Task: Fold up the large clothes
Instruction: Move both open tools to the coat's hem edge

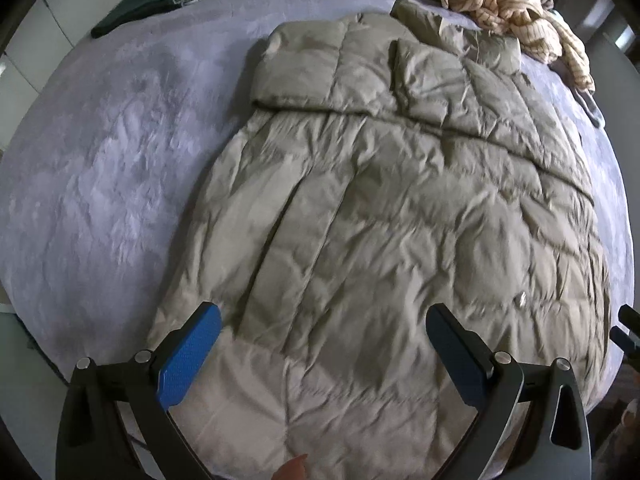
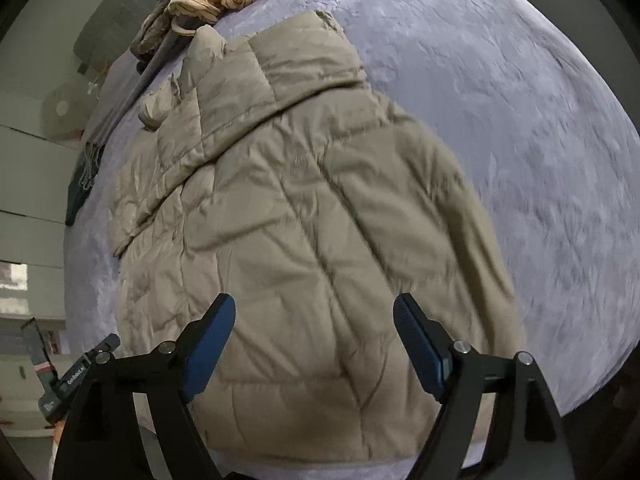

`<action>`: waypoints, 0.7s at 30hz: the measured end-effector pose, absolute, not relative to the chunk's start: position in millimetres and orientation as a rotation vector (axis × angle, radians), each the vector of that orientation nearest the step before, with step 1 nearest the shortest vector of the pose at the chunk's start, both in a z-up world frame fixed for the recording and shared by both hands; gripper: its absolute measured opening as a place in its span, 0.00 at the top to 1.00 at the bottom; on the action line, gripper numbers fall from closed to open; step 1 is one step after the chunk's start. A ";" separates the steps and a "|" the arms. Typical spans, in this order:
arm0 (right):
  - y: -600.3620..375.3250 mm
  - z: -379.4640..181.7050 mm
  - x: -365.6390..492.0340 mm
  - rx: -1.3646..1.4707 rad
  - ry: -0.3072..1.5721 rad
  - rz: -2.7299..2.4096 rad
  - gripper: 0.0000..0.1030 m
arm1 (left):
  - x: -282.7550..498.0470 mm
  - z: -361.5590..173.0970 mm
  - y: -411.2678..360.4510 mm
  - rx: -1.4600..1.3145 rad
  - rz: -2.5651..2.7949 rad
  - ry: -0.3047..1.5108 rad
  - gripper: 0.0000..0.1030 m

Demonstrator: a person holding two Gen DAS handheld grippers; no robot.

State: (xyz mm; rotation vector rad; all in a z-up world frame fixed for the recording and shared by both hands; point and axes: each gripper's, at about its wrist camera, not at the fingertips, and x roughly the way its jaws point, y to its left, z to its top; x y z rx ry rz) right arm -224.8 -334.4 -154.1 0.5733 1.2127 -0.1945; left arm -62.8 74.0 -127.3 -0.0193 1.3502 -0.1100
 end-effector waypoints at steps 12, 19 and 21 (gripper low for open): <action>-317.3 -165.5 -283.0 0.706 1.173 -0.287 0.18 | -98.9 -136.0 110.4 0.002 -0.115 1.365 0.00; -317.4 -166.7 -314.1 0.795 1.106 -0.310 0.18 | -128.3 -145.3 139.5 -0.138 -0.212 1.410 0.00; -322.0 -170.3 -325.5 0.838 1.092 -0.318 0.18 | -135.8 -144.3 148.2 -0.192 -0.247 1.413 0.00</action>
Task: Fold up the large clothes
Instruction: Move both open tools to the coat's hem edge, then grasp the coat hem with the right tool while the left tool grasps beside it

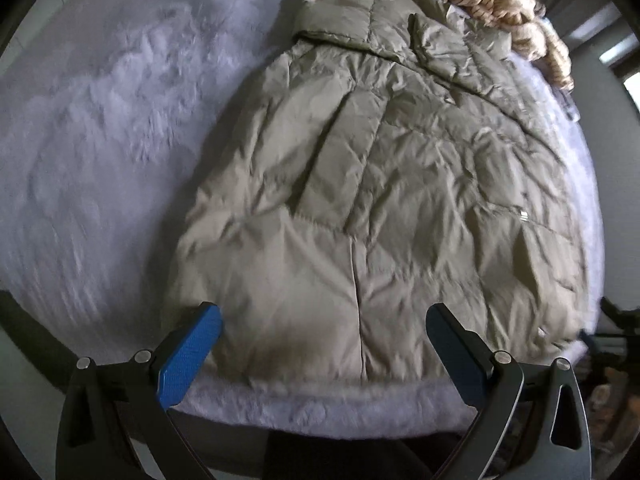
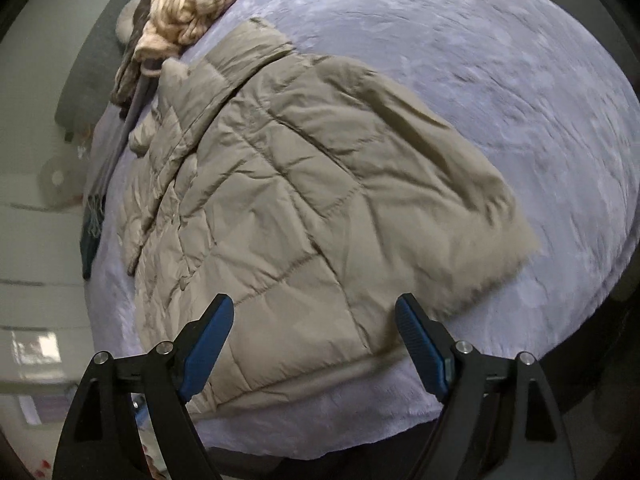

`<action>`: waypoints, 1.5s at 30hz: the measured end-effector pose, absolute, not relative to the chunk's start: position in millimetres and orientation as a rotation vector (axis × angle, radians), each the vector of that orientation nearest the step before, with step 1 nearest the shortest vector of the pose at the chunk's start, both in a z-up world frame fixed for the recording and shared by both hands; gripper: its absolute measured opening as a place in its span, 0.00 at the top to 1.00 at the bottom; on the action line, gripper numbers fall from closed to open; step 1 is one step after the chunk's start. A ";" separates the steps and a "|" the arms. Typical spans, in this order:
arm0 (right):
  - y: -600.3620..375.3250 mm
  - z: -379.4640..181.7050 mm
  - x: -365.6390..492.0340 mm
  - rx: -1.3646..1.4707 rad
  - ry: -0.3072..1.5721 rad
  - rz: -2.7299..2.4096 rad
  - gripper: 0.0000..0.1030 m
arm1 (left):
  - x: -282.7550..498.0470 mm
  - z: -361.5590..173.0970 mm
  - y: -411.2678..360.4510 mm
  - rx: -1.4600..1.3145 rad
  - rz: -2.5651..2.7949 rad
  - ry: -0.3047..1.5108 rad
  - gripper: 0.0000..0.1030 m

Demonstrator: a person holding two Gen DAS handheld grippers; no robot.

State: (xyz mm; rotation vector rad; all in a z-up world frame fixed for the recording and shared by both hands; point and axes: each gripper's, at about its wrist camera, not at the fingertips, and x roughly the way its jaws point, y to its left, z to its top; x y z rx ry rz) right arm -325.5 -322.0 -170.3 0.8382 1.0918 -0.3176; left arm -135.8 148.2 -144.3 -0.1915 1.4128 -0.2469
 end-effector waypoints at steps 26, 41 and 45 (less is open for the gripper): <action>-352.7 -219.8 -328.9 1.301 0.943 -0.249 0.00 | -128.8 -185.8 154.6 -0.663 -0.406 1.485 0.00; -359.1 -210.2 -322.3 1.228 1.035 -0.269 0.91 | -104.7 -132.4 159.3 -0.559 -0.457 1.322 0.86; -354.8 -182.2 -308.3 1.111 1.024 -0.225 0.92 | -90.6 -99.4 152.0 -0.496 -0.487 1.243 0.86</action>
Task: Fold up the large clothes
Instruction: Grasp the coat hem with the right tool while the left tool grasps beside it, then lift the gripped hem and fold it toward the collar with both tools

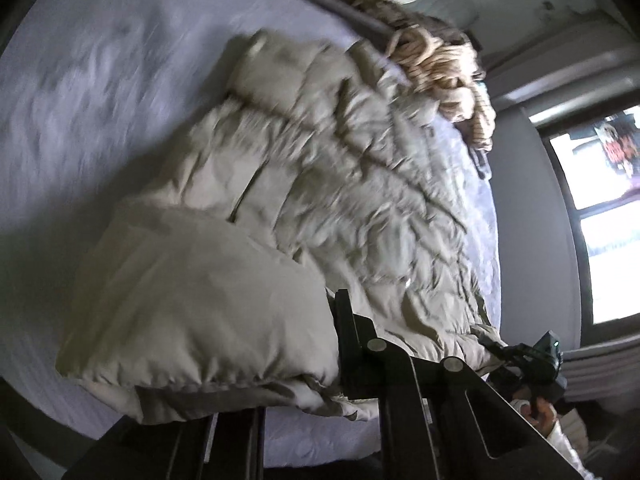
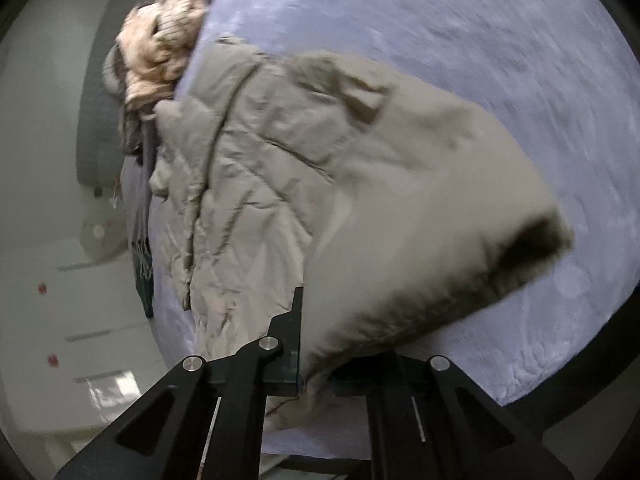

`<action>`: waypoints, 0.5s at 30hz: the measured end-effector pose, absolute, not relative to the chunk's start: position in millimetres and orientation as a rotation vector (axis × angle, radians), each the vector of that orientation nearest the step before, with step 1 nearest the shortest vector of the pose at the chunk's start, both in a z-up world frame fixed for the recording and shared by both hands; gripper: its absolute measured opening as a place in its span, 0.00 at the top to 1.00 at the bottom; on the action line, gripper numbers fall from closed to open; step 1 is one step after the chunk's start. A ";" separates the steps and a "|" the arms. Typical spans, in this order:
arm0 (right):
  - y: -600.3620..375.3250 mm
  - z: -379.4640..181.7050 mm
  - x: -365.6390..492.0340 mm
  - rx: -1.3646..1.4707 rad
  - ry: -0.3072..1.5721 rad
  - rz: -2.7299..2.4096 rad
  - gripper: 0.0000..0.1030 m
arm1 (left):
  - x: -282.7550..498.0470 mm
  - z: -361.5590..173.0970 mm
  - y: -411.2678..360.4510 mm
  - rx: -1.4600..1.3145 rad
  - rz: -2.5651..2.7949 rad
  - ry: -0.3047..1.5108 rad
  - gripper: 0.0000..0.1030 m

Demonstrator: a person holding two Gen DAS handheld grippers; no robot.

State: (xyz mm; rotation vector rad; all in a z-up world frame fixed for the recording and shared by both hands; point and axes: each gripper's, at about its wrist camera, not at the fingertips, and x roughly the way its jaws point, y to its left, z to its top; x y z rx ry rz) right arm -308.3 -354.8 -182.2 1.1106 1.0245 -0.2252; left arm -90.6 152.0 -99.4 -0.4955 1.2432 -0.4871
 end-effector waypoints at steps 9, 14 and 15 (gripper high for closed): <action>-358.4 -105.2 -237.2 0.867 0.980 -0.100 0.92 | -39.6 -33.2 134.8 -0.447 -0.445 1.073 0.86; -359.1 -64.5 -181.8 0.741 0.949 -0.022 0.92 | -6.0 -9.4 119.5 -0.435 -0.398 1.002 0.86; -360.7 -58.9 -171.9 0.723 0.944 -0.007 0.92 | 2.1 -5.6 116.2 -0.431 -0.383 0.991 0.86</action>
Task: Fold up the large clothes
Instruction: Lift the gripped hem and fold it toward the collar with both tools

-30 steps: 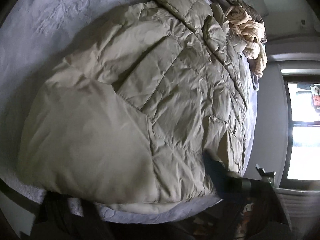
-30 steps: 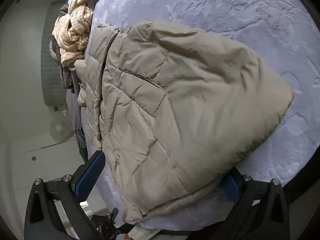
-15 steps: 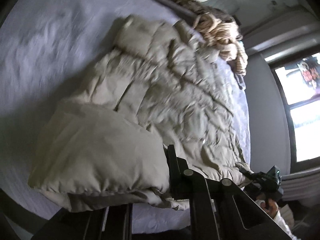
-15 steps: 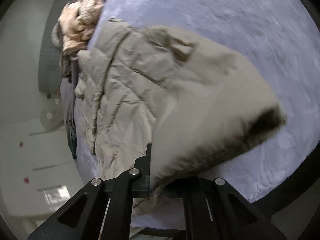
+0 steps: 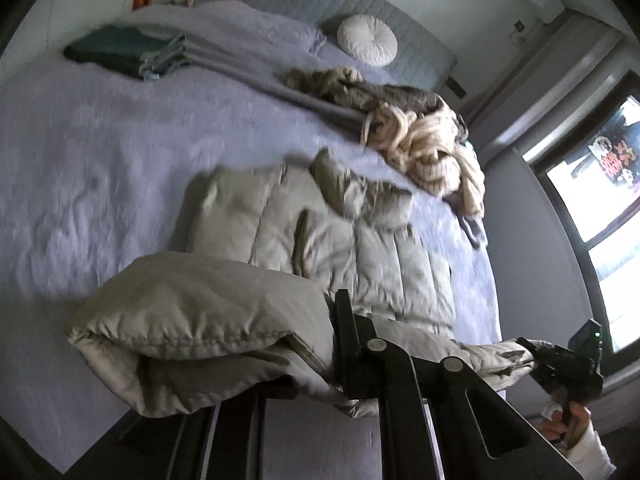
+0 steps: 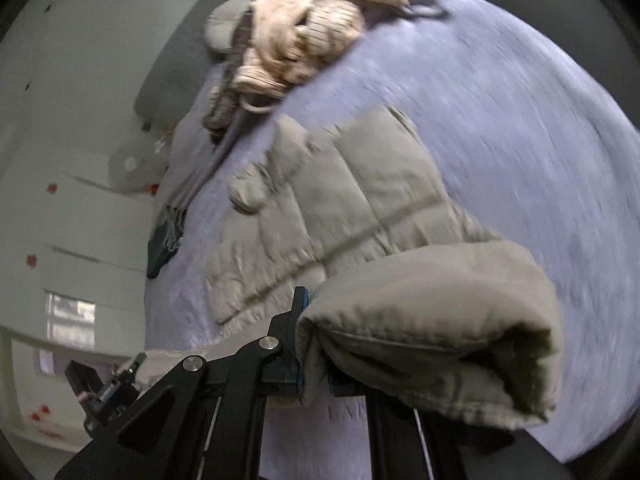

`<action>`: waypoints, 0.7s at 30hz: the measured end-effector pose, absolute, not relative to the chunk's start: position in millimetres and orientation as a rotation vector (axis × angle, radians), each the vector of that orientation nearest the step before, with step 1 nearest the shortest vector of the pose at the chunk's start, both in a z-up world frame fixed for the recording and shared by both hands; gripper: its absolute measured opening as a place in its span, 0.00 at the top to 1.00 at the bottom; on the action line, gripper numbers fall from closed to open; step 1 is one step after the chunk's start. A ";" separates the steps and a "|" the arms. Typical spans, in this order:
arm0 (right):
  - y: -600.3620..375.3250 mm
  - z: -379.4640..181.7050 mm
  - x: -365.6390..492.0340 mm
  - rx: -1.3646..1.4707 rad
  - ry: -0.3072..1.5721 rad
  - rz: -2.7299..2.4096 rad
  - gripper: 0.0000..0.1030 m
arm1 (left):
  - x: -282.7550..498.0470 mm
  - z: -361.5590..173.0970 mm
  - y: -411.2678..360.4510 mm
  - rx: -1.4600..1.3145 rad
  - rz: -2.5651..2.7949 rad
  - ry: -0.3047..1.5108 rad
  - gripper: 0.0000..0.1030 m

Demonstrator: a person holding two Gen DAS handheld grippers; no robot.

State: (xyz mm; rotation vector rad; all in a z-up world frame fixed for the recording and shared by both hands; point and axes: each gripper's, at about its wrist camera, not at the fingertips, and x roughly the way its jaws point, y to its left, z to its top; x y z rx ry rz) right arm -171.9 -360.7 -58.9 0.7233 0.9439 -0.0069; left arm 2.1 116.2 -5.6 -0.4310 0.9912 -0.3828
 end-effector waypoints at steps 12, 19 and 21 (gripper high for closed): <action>-372.5 -40.0 -51.7 0.579 0.940 0.068 0.92 | 91.9 -6.0 88.0 -0.411 -0.258 0.950 0.86; -383.5 -58.4 16.0 0.594 0.941 0.020 0.92 | 168.2 -36.0 70.3 -0.323 -0.273 1.018 0.86; -388.2 -71.0 36.7 0.606 0.950 -0.004 0.92 | 189.9 -50.8 63.4 -0.293 -0.281 1.039 0.86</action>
